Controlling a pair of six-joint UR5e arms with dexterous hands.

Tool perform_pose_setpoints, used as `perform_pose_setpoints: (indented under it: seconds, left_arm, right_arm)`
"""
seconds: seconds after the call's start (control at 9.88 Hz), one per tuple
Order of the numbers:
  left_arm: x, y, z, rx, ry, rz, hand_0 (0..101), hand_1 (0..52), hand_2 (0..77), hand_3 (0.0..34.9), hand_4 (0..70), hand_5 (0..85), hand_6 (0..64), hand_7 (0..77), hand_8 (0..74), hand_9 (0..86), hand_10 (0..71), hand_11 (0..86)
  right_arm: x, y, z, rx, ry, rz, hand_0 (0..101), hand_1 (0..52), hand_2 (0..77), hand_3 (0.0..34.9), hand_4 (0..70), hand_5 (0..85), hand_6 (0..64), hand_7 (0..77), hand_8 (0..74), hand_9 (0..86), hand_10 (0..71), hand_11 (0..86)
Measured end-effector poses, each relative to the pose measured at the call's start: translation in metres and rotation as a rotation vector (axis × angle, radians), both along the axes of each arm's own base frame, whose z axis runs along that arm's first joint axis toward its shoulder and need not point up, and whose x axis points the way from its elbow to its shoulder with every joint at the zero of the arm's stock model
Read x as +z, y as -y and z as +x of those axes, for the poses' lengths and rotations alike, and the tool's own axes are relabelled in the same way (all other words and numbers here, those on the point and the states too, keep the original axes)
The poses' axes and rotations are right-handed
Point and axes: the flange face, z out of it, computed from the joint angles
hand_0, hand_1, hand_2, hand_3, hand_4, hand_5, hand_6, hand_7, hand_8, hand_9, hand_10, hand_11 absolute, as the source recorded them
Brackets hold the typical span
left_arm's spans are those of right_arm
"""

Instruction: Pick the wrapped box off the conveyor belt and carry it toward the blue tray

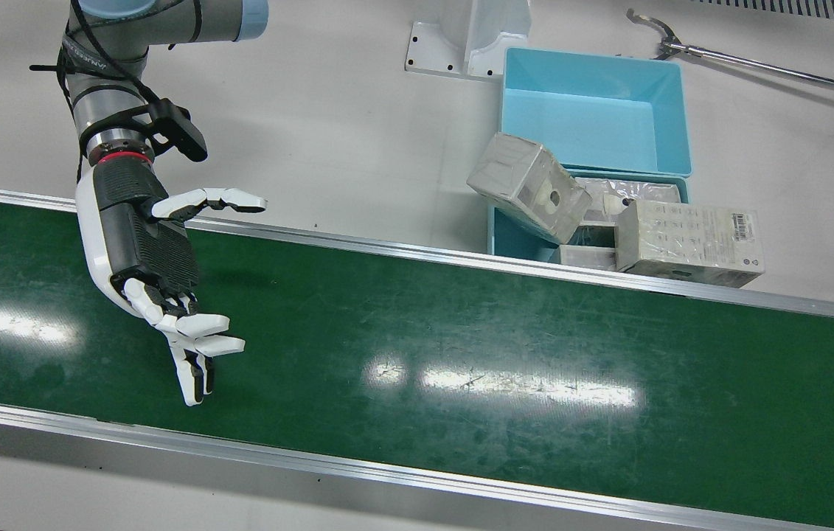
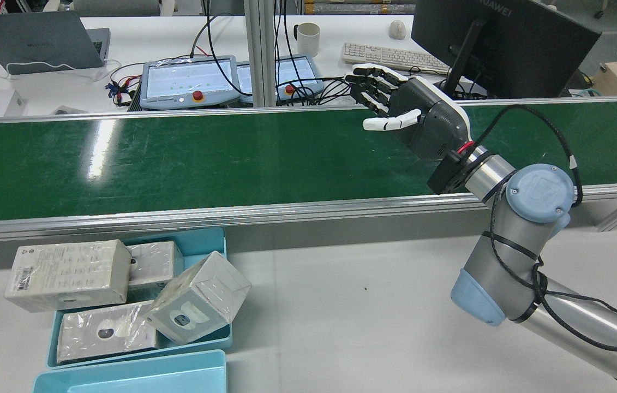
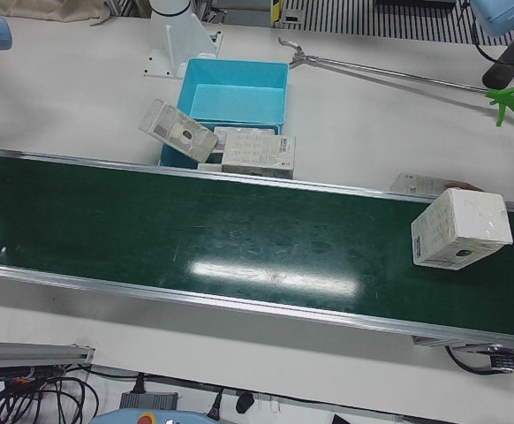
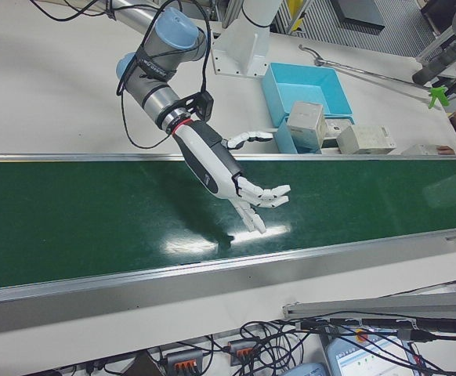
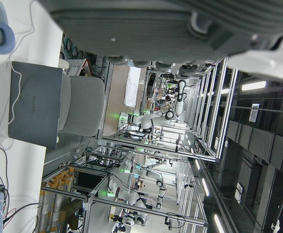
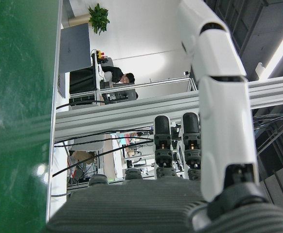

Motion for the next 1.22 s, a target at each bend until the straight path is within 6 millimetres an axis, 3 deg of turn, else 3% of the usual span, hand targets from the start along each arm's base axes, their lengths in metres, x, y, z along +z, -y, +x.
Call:
perform_pose_setpoints:
  seconds: [0.3,0.41,0.51,1.22]
  left_arm:
    - [0.0,0.0,0.0,0.0,0.0,0.0,0,0.0,1.1,0.0,0.0,1.1,0.0,0.5,0.5,0.0,0.5,0.5]
    - [0.0,0.0,0.0,0.0,0.0,0.0,0,0.0,1.1,0.0,0.0,1.1,0.0,0.5,0.5,0.0,0.0,0.0]
    - [0.0,0.0,0.0,0.0,0.0,0.0,0,0.0,1.1,0.0,0.0,1.1,0.0,0.5,0.5,0.0,0.0,0.0]
    - [0.0,0.0,0.0,0.0,0.0,0.0,0,0.0,1.1,0.0,0.0,1.1,0.0,0.5,0.5,0.0,0.5,0.5]
  right_arm:
    - [-0.004,-0.001,0.003,0.002,0.007,0.007,51,19.1,20.2,13.4,16.9,27.8,6.5,25.6,0.0,4.9,0.0,1.6]
    - [-0.005,-0.001,0.003,0.001,0.008,0.01,51,19.1,19.6,12.9,13.6,27.3,6.5,25.6,0.0,4.9,0.0,1.6]
    - [-0.006,-0.002,0.003,0.001,0.008,0.011,51,19.1,19.6,14.0,16.4,28.9,6.5,25.6,0.0,6.0,0.0,1.6]
    - [-0.011,-0.006,0.001,-0.002,0.014,0.021,51,19.1,19.6,16.7,18.0,28.9,6.5,26.7,0.0,6.0,0.0,1.6]
